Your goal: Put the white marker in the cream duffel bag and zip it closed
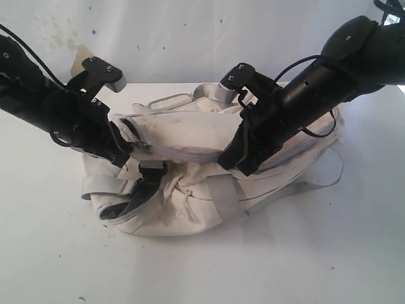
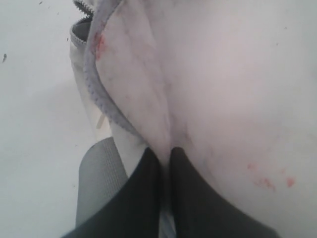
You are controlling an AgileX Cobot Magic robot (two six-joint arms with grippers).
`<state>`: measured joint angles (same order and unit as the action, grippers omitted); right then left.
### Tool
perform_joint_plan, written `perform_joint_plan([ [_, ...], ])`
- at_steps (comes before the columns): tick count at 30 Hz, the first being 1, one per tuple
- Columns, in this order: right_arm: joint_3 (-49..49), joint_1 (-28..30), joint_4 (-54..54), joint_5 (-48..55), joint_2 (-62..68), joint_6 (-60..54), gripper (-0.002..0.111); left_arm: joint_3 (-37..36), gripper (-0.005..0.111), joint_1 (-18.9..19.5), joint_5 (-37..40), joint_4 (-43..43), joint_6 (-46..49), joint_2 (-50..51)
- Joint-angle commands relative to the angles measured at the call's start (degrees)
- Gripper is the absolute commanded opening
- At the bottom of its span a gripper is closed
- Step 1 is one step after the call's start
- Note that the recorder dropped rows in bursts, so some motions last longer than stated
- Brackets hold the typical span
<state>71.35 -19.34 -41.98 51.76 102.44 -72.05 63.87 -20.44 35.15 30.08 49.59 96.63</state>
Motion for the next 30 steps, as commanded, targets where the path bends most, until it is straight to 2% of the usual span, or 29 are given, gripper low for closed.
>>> perform_joint_plan([
  [1,0.0,0.5,4.5,0.4,-0.1,0.4,0.000,0.3,0.000,2.7,-4.6,-4.0,-2.7,-0.6],
  [8,0.0,0.6,4.7,-1.2,-0.1,0.5,0.000,0.5,0.000,8.5,-8.2,-4.0,-3.6,-0.6],
  [14,0.0,0.6,9.2,-5.7,-0.1,4.9,0.000,1.6,0.000,12.6,-9.6,-3.4,-3.6,-0.6],
  [22,0.0,0.6,10.4,-13.0,-0.1,8.4,0.000,1.6,0.000,14.8,-15.0,-3.4,-6.8,-0.6],
  [27,0.0,0.6,10.2,-19.1,-0.1,13.0,0.000,1.6,0.000,14.8,-14.7,-3.4,-7.0,-0.6],
  [30,0.0,0.6,8.8,-19.8,-0.1,13.0,0.002,1.6,0.009,14.8,-14.6,-3.4,-7.0,-0.6],
])
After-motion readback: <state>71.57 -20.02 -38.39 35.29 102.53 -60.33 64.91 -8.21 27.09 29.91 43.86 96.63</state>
